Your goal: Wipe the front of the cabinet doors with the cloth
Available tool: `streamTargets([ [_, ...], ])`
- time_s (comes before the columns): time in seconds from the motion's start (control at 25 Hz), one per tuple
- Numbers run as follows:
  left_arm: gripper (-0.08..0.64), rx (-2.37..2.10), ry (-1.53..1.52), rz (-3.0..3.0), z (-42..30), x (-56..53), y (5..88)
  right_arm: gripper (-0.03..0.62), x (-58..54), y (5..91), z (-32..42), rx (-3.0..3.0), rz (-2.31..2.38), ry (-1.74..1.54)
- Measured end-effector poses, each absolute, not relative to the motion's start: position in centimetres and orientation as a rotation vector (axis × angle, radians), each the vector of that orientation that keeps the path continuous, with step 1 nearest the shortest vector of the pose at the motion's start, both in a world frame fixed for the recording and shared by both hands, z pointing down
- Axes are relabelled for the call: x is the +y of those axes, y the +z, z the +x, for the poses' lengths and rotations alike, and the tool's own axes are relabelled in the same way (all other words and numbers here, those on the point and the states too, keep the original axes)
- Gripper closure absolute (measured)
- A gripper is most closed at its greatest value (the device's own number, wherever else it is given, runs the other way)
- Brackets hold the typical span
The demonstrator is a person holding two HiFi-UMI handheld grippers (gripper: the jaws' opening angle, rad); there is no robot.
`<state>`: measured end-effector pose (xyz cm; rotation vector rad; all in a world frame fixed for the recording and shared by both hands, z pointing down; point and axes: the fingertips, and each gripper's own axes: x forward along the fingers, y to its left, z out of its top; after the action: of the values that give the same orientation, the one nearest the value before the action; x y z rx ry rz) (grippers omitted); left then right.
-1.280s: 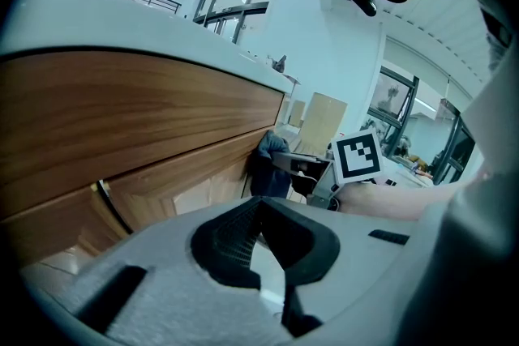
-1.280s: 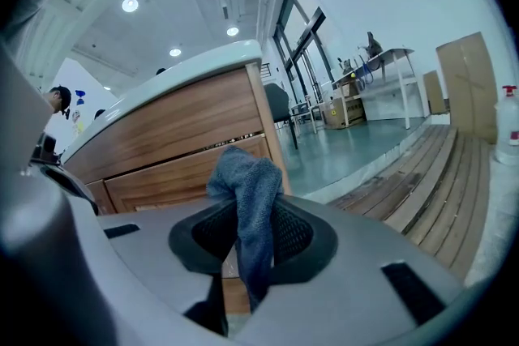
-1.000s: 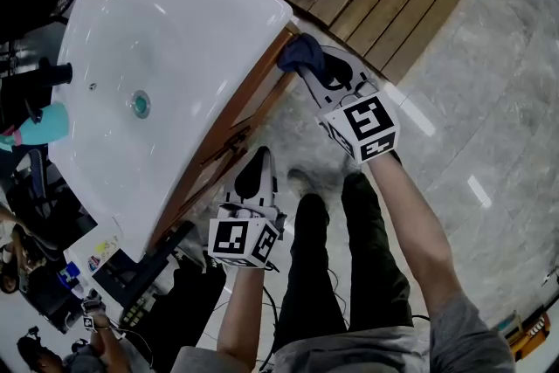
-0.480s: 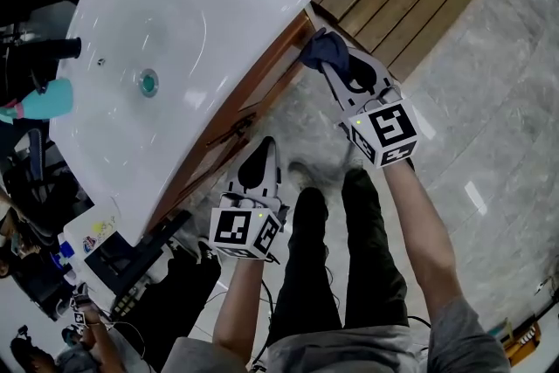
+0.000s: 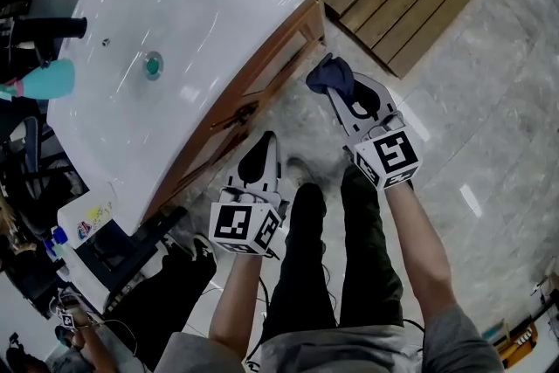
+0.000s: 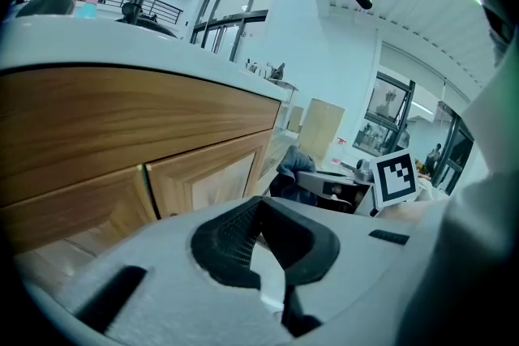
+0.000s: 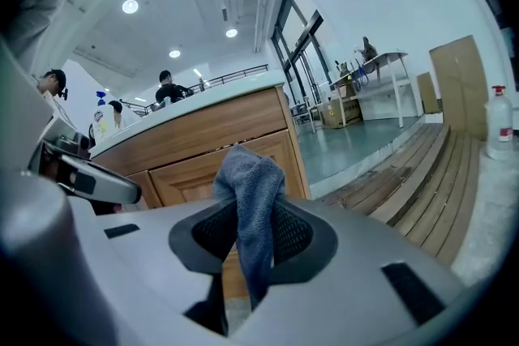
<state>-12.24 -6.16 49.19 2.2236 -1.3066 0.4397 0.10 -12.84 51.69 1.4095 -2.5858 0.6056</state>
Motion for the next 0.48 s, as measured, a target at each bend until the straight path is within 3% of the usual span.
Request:
streamTargets([
  [0.48, 0.554, -1.349, 0.439, 2.224, -16.0, -4.8, 50.0, 0.506, -8.8, 52.5, -5.2, -2.640, 1.288, 0.467],
])
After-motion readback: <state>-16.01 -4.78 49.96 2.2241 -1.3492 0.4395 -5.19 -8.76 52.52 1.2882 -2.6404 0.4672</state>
